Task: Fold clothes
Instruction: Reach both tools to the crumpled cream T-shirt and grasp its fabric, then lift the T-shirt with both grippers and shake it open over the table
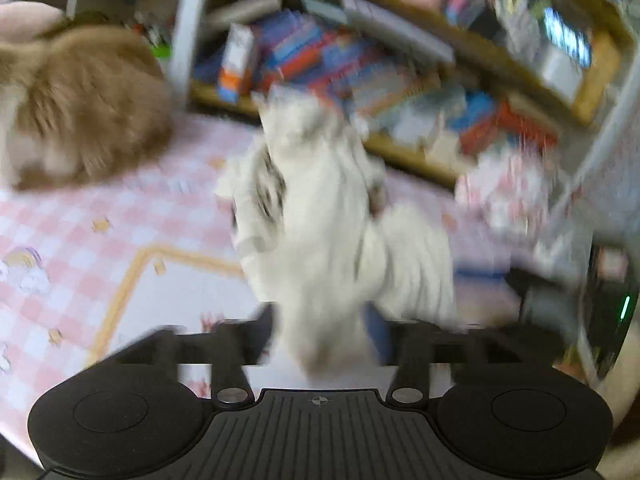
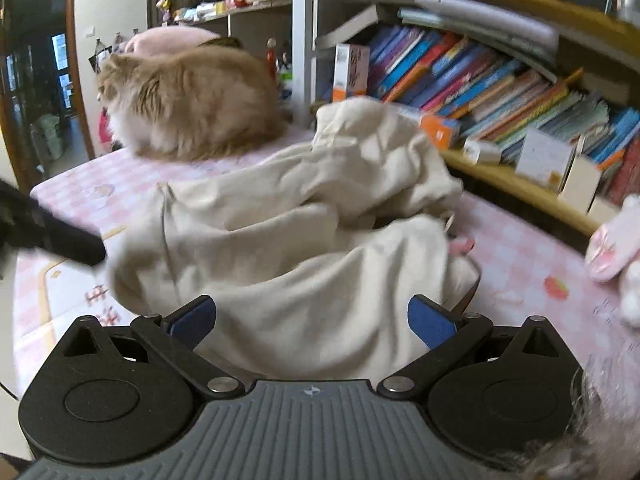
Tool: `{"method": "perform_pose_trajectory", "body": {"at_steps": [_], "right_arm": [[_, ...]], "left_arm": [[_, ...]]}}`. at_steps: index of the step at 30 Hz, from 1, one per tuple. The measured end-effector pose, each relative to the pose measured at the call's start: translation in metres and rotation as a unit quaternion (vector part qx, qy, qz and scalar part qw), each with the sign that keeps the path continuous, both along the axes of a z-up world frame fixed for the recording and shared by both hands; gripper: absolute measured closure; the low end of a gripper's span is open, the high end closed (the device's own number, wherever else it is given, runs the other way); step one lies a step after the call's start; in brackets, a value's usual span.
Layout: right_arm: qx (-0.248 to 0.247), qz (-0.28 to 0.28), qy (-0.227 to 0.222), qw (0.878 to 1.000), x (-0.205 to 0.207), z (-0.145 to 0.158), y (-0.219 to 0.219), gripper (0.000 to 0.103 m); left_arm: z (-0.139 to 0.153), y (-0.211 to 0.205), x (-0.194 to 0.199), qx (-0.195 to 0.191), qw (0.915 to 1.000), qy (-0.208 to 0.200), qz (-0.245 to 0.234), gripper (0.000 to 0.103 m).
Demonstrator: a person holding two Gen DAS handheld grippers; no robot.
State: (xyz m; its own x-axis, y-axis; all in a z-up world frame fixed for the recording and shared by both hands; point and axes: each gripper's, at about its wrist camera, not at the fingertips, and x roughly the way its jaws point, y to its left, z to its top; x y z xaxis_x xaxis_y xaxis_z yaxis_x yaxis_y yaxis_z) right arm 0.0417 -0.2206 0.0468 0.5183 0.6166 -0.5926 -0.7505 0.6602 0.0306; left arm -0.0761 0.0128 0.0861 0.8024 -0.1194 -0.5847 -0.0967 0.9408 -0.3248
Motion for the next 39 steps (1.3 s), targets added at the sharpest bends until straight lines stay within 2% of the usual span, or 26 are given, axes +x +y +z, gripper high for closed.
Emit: {"method": "perform_pose_trajectory", "body": {"at_steps": [2,4,8,14,15,16,17,18,19,21,22,23,24,26,28,31,33,34,35,36,37,39], "right_arm": [[0.006,-0.009,0.014,1.000,0.000,-0.002,-0.004,0.000],[0.015,-0.022,0.030,0.999,0.000,-0.004,-0.009,0.000],[0.055,-0.073,0.074,0.993,0.009,-0.002,-0.026,0.000],[0.057,-0.113,0.136,0.983,0.026,-0.012,-0.025,0.000],[0.057,-0.119,0.147,0.980,0.029,-0.014,-0.025,0.000],[0.057,-0.125,0.158,0.978,0.032,-0.016,-0.025,0.000],[0.057,-0.131,0.169,0.975,0.035,-0.018,-0.024,0.000],[0.056,-0.136,0.179,0.973,0.039,-0.020,-0.024,0.000],[0.056,-0.142,0.190,0.970,0.042,-0.022,-0.023,0.001],[0.055,-0.146,0.210,0.965,0.046,-0.025,-0.022,0.015],[0.050,-0.137,0.217,0.965,0.046,-0.026,-0.019,0.044],[0.039,-0.130,0.220,0.966,0.047,-0.027,-0.015,0.081],[0.032,-0.126,0.224,0.966,0.049,-0.028,-0.013,0.089],[0.037,-0.128,0.223,0.966,0.065,-0.022,-0.008,0.092],[0.044,-0.135,0.186,0.972,0.086,-0.002,0.001,0.093],[0.109,-0.145,0.075,0.981,0.118,0.070,0.007,0.094],[0.187,-0.147,-0.003,0.971,0.126,0.131,-0.004,0.094],[0.217,-0.145,-0.036,0.965,0.123,0.152,-0.013,0.094],[0.244,-0.141,-0.067,0.957,0.117,0.171,-0.025,0.094],[0.270,-0.136,-0.098,0.948,0.110,0.189,-0.037,0.094],[0.287,-0.134,-0.123,0.941,0.105,0.200,-0.048,0.094],[0.290,-0.143,-0.134,0.937,0.099,0.198,-0.069,0.093]], "left_arm": [[0.010,0.013,0.016,-0.009,0.9994,-0.033,-0.004,0.027],[0.015,0.019,0.044,-0.003,0.9991,-0.038,-0.019,0.024],[-0.004,0.004,0.126,0.045,0.9982,0.011,-0.038,0.024],[-0.051,-0.024,0.214,0.067,0.9907,0.108,-0.048,0.024],[-0.055,-0.024,0.221,0.066,0.9899,0.118,-0.043,0.030],[-0.057,-0.021,0.226,0.063,0.9899,0.123,-0.033,0.070],[-0.057,-0.015,0.227,0.048,0.9903,0.128,-0.023,0.092],[-0.052,-0.004,0.224,0.022,0.9917,0.126,-0.012,0.099],[-0.045,0.007,0.218,-0.004,0.9930,0.118,0.000,0.099],[-0.023,0.032,0.203,-0.032,0.9959,0.083,0.018,0.100],[-0.010,0.046,0.193,-0.042,0.9969,0.060,0.029,0.100],[0.005,0.061,0.184,-0.052,0.9970,0.037,0.044,0.100],[0.021,0.079,0.175,-0.060,0.9960,0.010,0.065,0.100],[0.054,0.113,0.151,-0.074,0.9898,-0.046,0.113,0.100],[0.089,0.135,0.119,-0.082,0.9805,-0.107,0.143,0.100],[0.145,0.130,0.051,-0.073,0.9661,-0.212,0.128,0.100],[0.183,0.127,0.005,-0.067,0.9502,-0.281,0.116,0.100],[0.197,0.118,-0.017,-0.063,0.9447,-0.307,0.096,0.100],[0.203,0.105,-0.034,-0.058,0.9438,-0.319,0.063,0.100],[0.196,0.089,-0.043,-0.059,0.9504,-0.304,0.031,0.099],[0.183,0.071,-0.047,-0.064,0.9595,-0.274,0.000,0.099],[0.157,0.036,-0.055,-0.073,0.9722,-0.214,-0.062,0.099]]}}
